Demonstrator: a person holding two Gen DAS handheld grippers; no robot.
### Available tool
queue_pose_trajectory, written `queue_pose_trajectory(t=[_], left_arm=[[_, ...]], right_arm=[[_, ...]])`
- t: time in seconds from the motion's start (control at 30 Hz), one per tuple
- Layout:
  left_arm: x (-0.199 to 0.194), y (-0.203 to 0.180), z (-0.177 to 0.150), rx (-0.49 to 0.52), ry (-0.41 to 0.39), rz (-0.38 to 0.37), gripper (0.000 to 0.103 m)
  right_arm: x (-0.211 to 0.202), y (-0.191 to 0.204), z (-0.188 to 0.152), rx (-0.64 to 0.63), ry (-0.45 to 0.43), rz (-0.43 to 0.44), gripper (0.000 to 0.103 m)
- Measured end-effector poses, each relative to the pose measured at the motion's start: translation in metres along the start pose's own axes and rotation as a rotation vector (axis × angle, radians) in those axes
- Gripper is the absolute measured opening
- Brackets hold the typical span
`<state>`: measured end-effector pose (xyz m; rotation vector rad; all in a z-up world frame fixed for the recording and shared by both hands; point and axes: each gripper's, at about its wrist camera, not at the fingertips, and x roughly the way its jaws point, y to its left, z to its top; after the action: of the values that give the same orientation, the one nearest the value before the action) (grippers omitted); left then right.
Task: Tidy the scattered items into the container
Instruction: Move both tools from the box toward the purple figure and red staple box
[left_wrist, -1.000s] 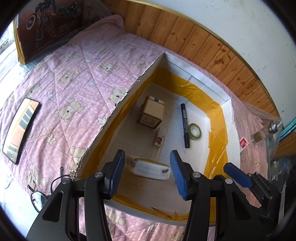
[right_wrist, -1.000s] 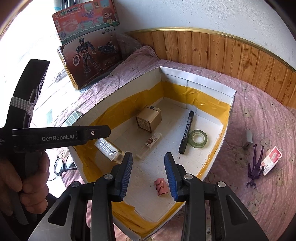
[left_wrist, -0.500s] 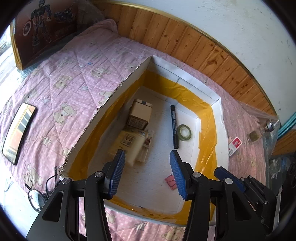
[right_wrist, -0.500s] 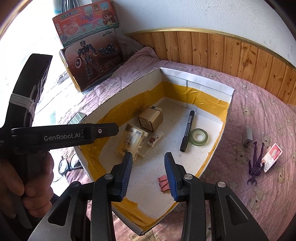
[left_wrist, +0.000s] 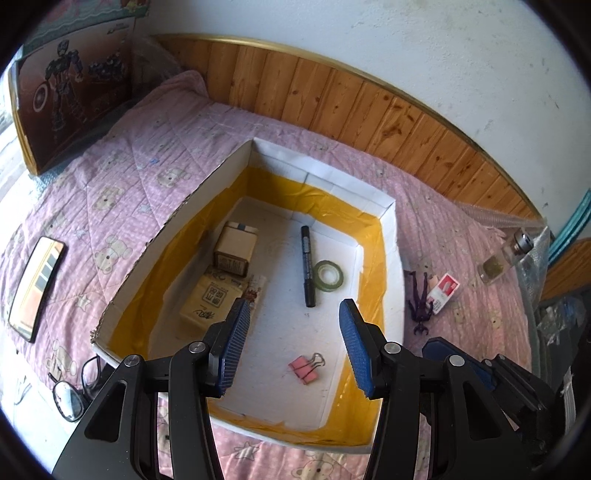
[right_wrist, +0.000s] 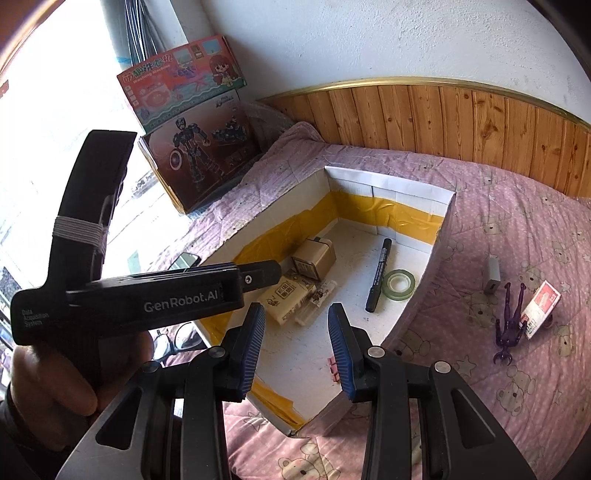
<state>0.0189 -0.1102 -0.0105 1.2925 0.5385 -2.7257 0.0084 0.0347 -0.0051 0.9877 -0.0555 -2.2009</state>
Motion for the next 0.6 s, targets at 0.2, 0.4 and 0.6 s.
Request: queue_pose_trajectory(t=[0.2, 0.4, 0.6], left_arm=[[-0.016, -0.035, -0.002, 0.064, -0.07, -0.098, 0.053], [-0.02, -0.073, -0.008, 0.127, -0.09, -0.169, 0.053], [-0.003, -0.116, -0.019, 0.202, -0.03, -0.233, 0.053]], right_arm=[[-0.032, -0.023, 0.002, 0.053, -0.059, -0.004, 0.039], [-0.059, -0.059, 0.002, 0.143, -0.103, -0.04, 0.04], [-0.084, -0.109, -0.005, 0.265, -0.133, -0.084, 0.045]])
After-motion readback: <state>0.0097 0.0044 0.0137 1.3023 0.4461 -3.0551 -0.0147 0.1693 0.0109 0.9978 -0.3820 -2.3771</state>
